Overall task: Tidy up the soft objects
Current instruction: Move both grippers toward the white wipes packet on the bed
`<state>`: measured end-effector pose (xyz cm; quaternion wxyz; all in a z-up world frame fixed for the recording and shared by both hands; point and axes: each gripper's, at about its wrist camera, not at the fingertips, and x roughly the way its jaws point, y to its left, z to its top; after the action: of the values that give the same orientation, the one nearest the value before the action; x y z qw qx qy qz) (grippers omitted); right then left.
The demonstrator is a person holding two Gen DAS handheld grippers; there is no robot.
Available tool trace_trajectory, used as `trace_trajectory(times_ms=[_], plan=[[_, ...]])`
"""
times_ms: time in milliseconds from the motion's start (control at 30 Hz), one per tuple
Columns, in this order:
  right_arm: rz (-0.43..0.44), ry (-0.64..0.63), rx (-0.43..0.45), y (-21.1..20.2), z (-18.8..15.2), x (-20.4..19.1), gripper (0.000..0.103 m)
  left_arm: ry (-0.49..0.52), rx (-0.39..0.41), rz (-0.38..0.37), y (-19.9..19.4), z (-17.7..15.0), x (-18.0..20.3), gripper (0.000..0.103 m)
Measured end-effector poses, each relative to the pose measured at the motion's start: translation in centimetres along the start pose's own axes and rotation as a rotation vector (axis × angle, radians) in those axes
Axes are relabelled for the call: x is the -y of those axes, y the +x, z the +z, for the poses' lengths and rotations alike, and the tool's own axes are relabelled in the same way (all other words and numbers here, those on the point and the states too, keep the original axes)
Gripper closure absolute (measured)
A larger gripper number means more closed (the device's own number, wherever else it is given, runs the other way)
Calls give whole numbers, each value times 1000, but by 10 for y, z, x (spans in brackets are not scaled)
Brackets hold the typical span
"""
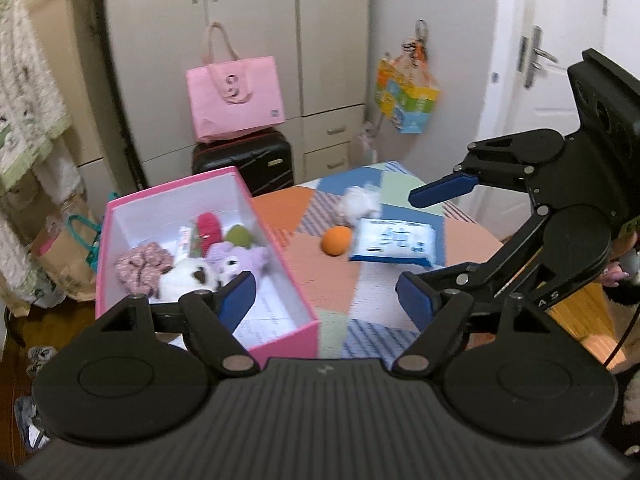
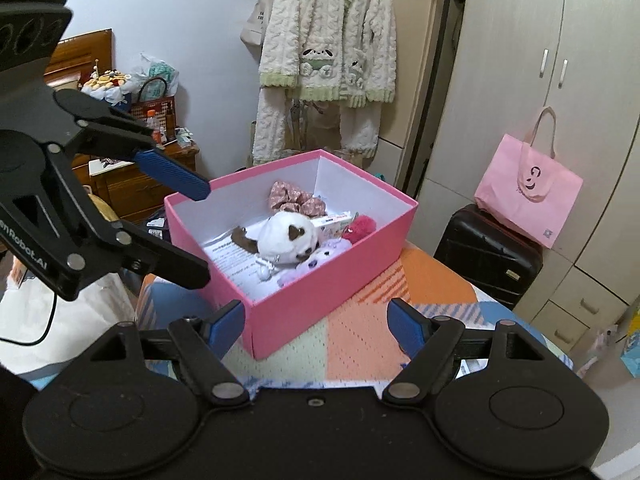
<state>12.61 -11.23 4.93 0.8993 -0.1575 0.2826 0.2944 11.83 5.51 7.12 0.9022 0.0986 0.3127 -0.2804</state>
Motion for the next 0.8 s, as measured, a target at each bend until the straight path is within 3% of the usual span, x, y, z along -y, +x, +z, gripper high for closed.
trace_trajectory(times_ms=[267, 500, 800], plan=[[-26, 55, 20, -21, -42, 17, 19, 50, -56, -64, 25, 4, 39, 24], [-44, 162, 3, -18, -81, 50, 18, 20, -103, -155, 69, 15, 58, 24], [-171, 226, -9, 15, -124, 81, 18, -34, -117, -191, 140, 21, 67, 24]])
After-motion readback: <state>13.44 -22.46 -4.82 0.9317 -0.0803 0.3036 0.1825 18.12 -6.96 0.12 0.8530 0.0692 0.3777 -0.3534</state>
